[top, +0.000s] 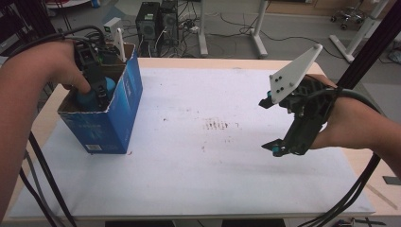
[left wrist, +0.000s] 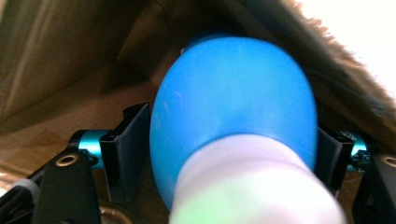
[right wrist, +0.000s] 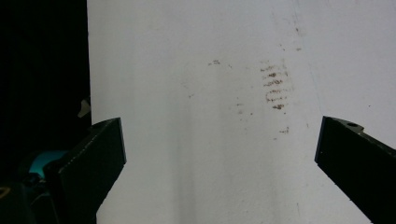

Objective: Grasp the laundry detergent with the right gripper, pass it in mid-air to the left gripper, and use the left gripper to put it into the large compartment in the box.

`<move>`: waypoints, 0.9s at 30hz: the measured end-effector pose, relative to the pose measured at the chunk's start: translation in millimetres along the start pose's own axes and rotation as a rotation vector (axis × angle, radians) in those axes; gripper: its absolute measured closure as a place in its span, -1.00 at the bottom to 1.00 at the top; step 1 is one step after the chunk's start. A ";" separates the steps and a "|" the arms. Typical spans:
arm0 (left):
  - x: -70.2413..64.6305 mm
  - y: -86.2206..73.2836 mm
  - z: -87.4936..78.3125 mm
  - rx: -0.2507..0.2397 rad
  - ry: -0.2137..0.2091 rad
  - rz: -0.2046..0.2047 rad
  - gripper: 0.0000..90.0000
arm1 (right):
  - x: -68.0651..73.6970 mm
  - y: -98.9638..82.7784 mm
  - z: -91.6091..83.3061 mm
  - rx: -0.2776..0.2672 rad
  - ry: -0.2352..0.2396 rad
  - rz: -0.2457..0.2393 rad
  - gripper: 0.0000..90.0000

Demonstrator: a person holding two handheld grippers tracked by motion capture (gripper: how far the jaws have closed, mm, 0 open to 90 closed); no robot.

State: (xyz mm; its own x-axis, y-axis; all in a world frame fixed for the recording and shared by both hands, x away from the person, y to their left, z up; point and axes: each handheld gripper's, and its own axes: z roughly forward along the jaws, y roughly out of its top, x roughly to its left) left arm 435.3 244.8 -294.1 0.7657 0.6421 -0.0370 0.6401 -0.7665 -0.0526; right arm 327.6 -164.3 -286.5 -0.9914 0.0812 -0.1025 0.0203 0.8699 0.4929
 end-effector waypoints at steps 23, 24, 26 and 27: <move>-17.4 -10.0 -66.4 -0.059 0.041 0.002 -0.73 | -8.7 -9.3 -10.6 0.018 -0.002 0.022 -0.97; -19.1 -9.6 -70.6 -0.060 0.044 0.010 -0.75 | -9.9 -9.4 -11.0 0.018 0.000 0.023 -0.97; -23.0 -8.1 -77.9 -0.066 0.050 0.025 -0.77 | -13.3 -9.7 -12.2 0.027 0.004 0.026 -0.97; -25.9 -7.0 -82.0 -0.069 0.053 0.035 -0.78 | -14.7 -9.6 -12.3 0.026 0.008 0.028 -0.97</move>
State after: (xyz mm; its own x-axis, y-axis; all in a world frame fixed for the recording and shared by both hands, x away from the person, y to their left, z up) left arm 416.1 232.1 -211.0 0.7891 0.6141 0.0156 0.6139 -0.7892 0.0164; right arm 340.5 -179.9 -279.1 -0.9915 0.1015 -0.0818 0.0510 0.8797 0.4728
